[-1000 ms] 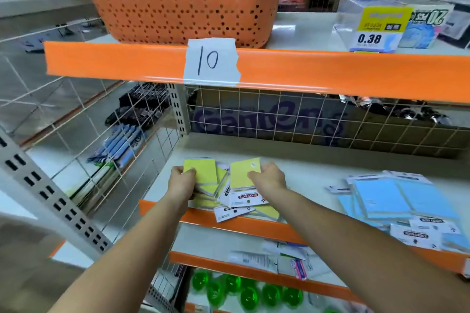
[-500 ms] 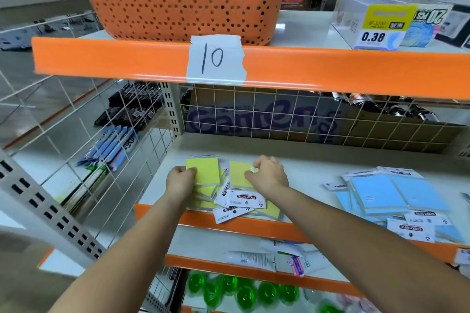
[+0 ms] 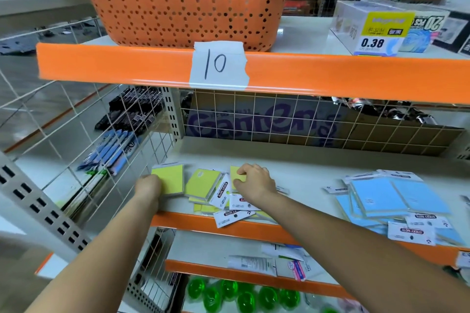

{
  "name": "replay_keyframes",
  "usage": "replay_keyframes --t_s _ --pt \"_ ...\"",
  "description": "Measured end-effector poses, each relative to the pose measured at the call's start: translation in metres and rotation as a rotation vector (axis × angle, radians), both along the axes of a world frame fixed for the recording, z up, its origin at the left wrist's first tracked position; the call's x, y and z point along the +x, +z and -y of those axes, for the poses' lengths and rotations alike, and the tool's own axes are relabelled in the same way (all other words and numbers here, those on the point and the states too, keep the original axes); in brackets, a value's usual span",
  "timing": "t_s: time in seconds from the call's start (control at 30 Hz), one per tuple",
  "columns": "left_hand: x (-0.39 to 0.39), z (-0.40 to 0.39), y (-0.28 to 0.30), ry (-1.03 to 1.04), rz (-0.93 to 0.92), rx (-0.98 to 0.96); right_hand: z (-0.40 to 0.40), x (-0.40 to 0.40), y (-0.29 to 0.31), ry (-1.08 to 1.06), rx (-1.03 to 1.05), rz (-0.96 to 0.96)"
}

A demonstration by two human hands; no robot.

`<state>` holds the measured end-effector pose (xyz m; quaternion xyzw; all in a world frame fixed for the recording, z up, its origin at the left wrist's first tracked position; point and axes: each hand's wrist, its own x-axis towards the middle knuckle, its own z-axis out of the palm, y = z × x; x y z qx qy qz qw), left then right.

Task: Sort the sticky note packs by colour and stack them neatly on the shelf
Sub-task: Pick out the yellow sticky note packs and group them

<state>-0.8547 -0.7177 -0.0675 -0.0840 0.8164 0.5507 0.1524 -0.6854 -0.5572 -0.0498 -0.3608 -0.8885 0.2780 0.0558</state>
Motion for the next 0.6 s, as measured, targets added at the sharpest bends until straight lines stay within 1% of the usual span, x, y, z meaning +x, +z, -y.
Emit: replay_keyframes --t_s 0.1,0.23,0.37,0.43,0.5,0.6 --pt "0.004 -0.003 -0.006 -0.056 0.028 -0.108 -0.002 0.001 -0.001 0.023 -0.003 0.004" --pt "0.001 -0.011 -0.017 -0.217 0.040 -0.219 -0.005 0.003 -0.001 0.041 -0.015 0.012" --pt "0.000 -0.018 -0.022 -0.333 0.008 -0.459 -0.007 0.003 -0.003 -0.003 -0.006 -0.015" --pt "0.006 -0.019 -0.018 -0.358 0.008 -0.450 -0.009 0.004 -0.005 -0.051 -0.031 -0.028" --pt "0.009 -0.021 -0.015 -0.378 0.032 -0.369 -0.011 0.005 -0.007 -0.076 -0.081 -0.037" --pt "-0.008 -0.025 -0.037 -0.386 0.048 -0.325 -0.012 0.008 -0.009 -0.058 -0.108 -0.050"
